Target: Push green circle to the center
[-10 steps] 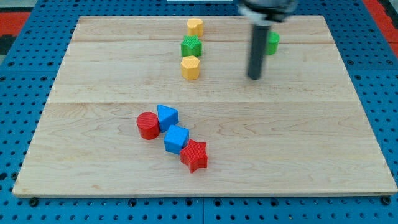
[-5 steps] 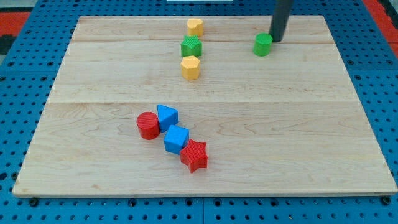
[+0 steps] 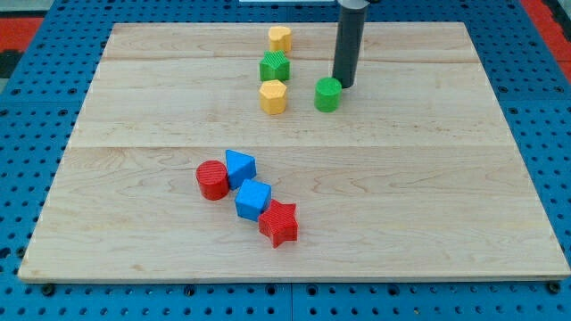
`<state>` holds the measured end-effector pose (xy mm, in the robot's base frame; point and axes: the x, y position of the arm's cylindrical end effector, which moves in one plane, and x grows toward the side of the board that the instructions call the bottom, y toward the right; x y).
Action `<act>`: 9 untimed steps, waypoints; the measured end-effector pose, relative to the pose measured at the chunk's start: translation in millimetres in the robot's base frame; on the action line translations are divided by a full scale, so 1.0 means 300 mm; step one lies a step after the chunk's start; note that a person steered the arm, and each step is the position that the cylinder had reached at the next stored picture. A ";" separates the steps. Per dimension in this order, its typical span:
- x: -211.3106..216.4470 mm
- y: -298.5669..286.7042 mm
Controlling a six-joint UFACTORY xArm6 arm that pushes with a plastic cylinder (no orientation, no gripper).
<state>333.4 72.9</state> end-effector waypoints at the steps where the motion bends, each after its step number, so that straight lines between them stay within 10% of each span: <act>1: 0.077 -0.029; 9: 0.342 -0.218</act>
